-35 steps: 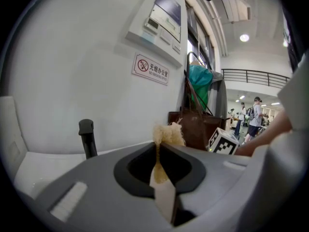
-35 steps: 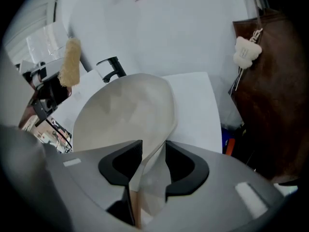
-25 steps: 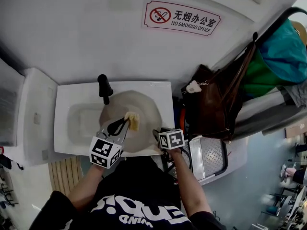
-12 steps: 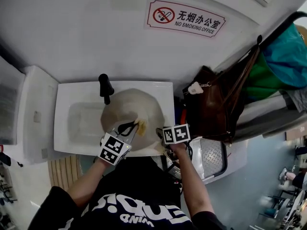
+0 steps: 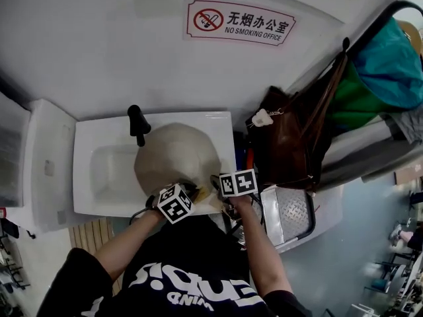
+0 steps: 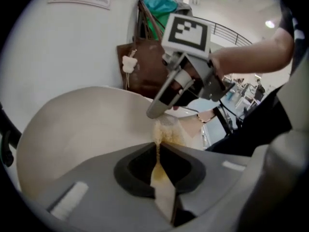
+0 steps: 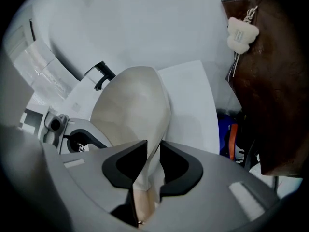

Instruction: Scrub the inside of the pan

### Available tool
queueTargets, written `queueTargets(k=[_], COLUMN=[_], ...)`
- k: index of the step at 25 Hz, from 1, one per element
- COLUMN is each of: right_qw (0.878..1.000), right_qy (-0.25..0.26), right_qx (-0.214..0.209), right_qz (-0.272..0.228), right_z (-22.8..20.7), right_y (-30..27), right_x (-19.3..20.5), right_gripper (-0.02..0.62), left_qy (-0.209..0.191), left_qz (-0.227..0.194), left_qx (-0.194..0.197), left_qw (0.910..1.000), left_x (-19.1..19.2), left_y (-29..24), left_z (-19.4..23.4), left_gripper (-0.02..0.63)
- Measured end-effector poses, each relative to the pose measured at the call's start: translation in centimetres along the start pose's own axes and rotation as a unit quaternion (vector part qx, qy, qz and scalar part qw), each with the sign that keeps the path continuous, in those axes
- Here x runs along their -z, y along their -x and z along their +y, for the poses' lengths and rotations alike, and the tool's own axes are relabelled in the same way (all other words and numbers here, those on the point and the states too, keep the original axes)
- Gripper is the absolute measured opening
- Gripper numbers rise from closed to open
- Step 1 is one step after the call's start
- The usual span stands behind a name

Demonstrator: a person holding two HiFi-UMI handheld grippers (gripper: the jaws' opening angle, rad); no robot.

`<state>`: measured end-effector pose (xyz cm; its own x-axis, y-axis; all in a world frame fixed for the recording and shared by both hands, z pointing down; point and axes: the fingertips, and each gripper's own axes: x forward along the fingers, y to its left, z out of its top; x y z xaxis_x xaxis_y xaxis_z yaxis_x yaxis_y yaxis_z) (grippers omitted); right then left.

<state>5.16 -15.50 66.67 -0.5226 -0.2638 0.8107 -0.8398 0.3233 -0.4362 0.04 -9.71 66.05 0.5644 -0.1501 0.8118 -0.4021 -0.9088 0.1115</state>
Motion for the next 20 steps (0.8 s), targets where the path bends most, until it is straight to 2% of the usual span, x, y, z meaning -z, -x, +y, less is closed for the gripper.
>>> queueTargets(k=[3, 10, 20], right_qw=[1.0, 1.0, 1.0], right_qy=[0.001, 0.004, 0.02], right_qx=[0.002, 0.004, 0.014], right_qz=[-0.002, -0.004, -0.002], right_z=[-0.1, -0.3, -0.3], right_y=[0.1, 0.4, 0.4], right_x=[0.0, 0.2, 0.2], right_gripper=[0.092, 0.094, 0.095], left_qy=[-0.033, -0.059, -0.06], left_qz=[0.037, 0.078, 0.109], left_qx=[0.005, 0.029, 0.047], left_qw=[0.9988, 0.9948, 0.9911], left_x=[1.4, 3.0, 4.6], left_y=[-0.8, 0.0, 0.9], left_z=[-0.8, -1.1, -0.6], left_gripper=[0.018, 0.018, 0.018])
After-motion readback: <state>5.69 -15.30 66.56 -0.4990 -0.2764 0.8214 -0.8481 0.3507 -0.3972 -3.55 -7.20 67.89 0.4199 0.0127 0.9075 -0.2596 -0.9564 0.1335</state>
